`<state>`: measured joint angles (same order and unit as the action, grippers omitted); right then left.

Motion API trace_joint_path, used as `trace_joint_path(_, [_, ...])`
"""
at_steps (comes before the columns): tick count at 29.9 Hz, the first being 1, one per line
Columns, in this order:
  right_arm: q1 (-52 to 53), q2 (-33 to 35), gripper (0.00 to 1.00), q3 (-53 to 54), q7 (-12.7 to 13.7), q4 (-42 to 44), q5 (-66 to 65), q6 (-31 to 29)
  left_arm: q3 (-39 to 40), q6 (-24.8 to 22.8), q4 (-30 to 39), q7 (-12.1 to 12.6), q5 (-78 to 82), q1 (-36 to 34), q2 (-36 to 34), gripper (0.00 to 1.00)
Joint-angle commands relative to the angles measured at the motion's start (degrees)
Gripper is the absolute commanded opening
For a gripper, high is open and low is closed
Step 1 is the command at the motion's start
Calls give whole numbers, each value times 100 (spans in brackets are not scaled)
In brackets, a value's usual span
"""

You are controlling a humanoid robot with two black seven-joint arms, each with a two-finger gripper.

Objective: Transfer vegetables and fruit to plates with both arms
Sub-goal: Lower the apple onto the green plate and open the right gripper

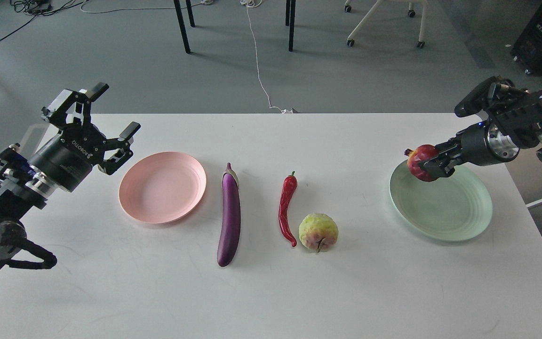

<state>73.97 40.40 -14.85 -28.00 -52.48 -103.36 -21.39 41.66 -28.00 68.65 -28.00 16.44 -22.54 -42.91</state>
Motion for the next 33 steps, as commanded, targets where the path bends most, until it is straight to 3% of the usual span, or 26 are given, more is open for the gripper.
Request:
trace_joint_path(1, [-251, 143, 46, -9, 0, 54, -9, 82, 0, 0, 0, 0, 8, 4, 37, 99])
trace_joint_path(10, [-603, -365, 49, -17, 0, 915, 0, 434, 0, 0, 8, 0, 61, 21, 11, 99])
trace_joint_path(12, [-630, -454, 54, -17, 0, 1012, 0, 434, 0, 0, 8, 0, 61, 21, 11, 99])
trace_joint_path(15, [-621, -516, 73, -17, 0, 1030, 0, 434, 0, 0, 8, 0, 61, 21, 19, 99])
trace_joint_path(21, [-507, -463, 91, -9, 0, 942, 8, 443, 0, 0, 8, 0, 61, 21, 19, 99])
trace_joint_path(25, [-104, -297, 94, 18, 0, 390, 35, 417, 0, 0, 8, 0, 61, 21, 19, 99])
trace_joint_path(29, [555, -112, 94, 18, 0, -839, 332, 294, 9, 0, 8, 0, 52, 21, 19, 99])
trace_joint_path(33, [1004, -138, 94, 18, 0, -2000, 764, -469, 0, 0, 8, 0, 61, 21, 37, 99])
